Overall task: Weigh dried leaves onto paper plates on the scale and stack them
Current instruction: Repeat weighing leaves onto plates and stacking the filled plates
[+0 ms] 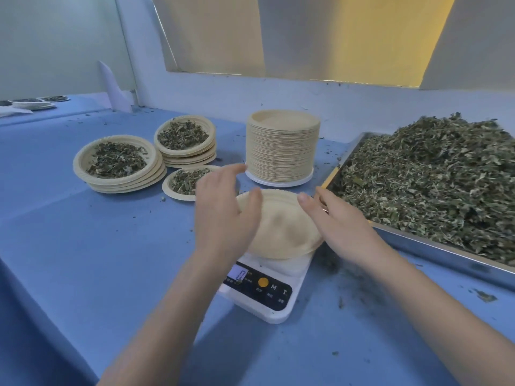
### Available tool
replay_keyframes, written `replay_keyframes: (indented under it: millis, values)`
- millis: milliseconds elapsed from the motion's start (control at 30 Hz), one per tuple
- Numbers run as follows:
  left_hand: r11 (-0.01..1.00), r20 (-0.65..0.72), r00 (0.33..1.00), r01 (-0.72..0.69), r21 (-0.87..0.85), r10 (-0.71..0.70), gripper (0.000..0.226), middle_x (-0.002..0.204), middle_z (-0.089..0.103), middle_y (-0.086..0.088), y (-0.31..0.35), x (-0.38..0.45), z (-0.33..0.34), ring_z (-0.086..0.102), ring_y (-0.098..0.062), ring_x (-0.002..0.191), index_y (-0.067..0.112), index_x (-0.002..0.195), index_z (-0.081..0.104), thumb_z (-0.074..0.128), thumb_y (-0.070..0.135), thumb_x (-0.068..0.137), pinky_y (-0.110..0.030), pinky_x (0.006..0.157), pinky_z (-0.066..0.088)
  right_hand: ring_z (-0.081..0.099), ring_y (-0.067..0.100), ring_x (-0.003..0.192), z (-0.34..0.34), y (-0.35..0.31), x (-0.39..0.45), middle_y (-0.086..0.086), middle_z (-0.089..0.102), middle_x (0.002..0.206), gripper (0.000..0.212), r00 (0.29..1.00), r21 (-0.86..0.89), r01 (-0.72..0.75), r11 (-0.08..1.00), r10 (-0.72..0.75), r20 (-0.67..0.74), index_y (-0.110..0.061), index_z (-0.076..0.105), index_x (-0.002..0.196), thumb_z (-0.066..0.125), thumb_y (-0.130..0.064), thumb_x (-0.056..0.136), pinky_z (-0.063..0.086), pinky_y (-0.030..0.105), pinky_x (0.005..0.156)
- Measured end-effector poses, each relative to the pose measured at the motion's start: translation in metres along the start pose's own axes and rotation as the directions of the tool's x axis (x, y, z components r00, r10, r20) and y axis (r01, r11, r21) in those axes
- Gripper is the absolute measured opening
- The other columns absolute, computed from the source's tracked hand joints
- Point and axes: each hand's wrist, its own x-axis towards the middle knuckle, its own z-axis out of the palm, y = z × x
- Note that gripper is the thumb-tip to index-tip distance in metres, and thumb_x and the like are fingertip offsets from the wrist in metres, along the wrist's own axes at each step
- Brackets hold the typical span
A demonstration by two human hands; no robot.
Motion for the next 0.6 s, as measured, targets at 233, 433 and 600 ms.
replay_keyframes:
  millis: [233,433,600]
  values:
    - [0.998,0.556,0.832,0.034,-0.053,0.001,0.037,0.127,0.056,-0.012,0.108,0.007,0.099,0.049,-0.026,0.119,0.009,0.125,0.053,0.04,0.009,0.09,-0.034,0.099,0.037,0.053,0.013,0.102,-0.077,0.031,-0.007,0.003,0.06,0.122,0.046,0.991,-0.181,0.048,0.982,-0.069,-0.114,-0.019,0.048,0.132,0.047,-0.037,0.089,0.035,0.024,0.079]
    - [0.931,0.766,0.588,-0.06,0.36,-0.259,0.051,0.14,0.031,-0.025,0.136,0.0,0.169,0.03,-0.042,0.129,0.001,0.134,0.032,0.049,0.019,0.089,-0.043,0.104,0.03,0.052,0.026,0.117,-0.145,0.113,-0.029,0.01,0.055,0.129,0.071,0.94,-0.505,-0.333,0.796,0.32,-0.116,-0.02,0.035,0.142,0.054,-0.056,0.085,0.043,0.033,0.093]
    - [0.811,0.684,0.556,-0.029,0.584,-0.472,0.077,0.144,0.022,-0.025,0.124,0.015,0.192,0.026,-0.044,0.131,0.004,0.142,0.02,0.061,0.032,0.082,-0.046,0.108,0.029,0.057,0.023,0.102,-0.155,0.141,-0.019,0.005,0.061,0.114,0.093,0.899,-0.591,-0.345,0.729,0.437,0.015,-0.018,0.035,0.141,0.065,-0.068,0.068,0.046,0.031,0.083]
